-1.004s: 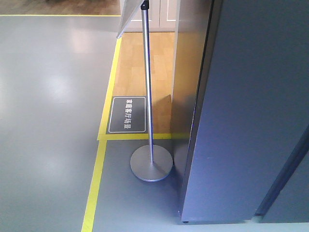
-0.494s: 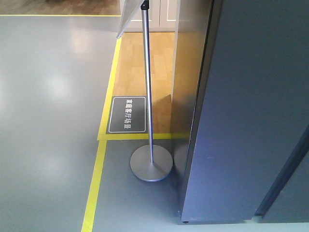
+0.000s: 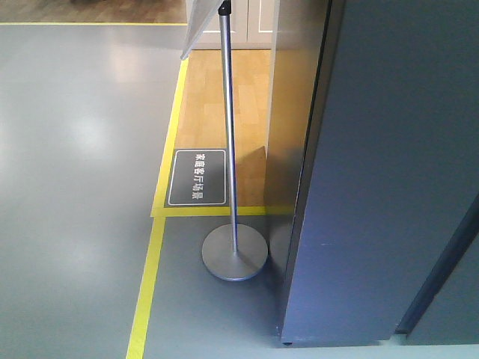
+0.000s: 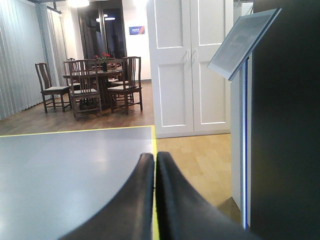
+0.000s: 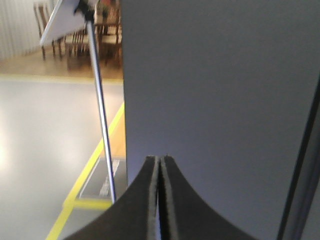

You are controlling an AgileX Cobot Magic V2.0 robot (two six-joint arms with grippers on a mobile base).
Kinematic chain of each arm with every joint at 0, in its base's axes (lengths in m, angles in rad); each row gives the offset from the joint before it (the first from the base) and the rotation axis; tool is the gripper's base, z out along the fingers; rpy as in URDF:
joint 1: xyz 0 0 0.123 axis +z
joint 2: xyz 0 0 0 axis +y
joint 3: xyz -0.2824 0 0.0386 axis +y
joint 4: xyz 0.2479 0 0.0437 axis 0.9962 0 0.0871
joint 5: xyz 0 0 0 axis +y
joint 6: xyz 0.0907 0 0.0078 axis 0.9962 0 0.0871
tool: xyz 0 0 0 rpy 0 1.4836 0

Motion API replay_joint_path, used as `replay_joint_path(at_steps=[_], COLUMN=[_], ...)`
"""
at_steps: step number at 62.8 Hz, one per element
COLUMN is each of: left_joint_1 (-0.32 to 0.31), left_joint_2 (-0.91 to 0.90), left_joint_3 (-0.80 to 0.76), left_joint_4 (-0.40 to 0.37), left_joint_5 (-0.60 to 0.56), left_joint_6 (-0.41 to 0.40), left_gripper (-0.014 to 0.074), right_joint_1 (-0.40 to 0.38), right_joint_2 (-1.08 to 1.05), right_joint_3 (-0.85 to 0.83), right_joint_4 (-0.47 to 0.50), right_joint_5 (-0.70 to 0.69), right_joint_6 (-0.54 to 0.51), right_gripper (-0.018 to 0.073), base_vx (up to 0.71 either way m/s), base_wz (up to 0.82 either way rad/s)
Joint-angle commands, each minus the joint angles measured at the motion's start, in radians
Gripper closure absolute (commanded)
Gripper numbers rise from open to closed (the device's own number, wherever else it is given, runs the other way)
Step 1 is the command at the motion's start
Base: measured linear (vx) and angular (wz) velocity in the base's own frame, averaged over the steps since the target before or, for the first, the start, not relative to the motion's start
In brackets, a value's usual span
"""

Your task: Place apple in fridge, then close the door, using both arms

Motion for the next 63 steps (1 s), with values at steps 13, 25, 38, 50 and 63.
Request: replay_joint_path(at_steps=[13,25,38,50,63], left_joint_1=[0.002,0.002,0.002,0.002,0.002], left_joint_2=[-0.016,-0.016,-0.016,-0.016,-0.016], left_joint_3=[0.021,0.021,0.021,0.021,0.021], left_joint_4=[-0.002,-0.002,-0.002,-0.002,-0.002], left_joint_5=[-0.074,-0.074,-0.074,-0.074,-0.074], left_joint_6=[-0.010,-0.010,-0.010,-0.010,-0.010], left_gripper=[0.0603,0.0603,0.0603,0.0603,0.0603], right_joint_1=[0.031,-0.015,-0.018,-0.018,-0.018], right_joint_2=[-0.062,-0.060,-0.058,-0.061,-0.061], right_joint_3=[0.104,0.104,0.104,0.104,0.104], right_joint_4=[0.022,0.022,0.018,-0.103,-0.282], right_joint_5=[-0.192,-0.193,-0.196,-0.197,-0.216], right_joint_6=[-0.008,-0.008,-0.011,0.085,0.291], right_gripper=[0.0563,0.0563,0.0563,0.0563,0.0563], base_vx=[0.00,0.00,0.00,0.00,0.00], base_wz=[0.00,0.00,0.00,0.00,0.00])
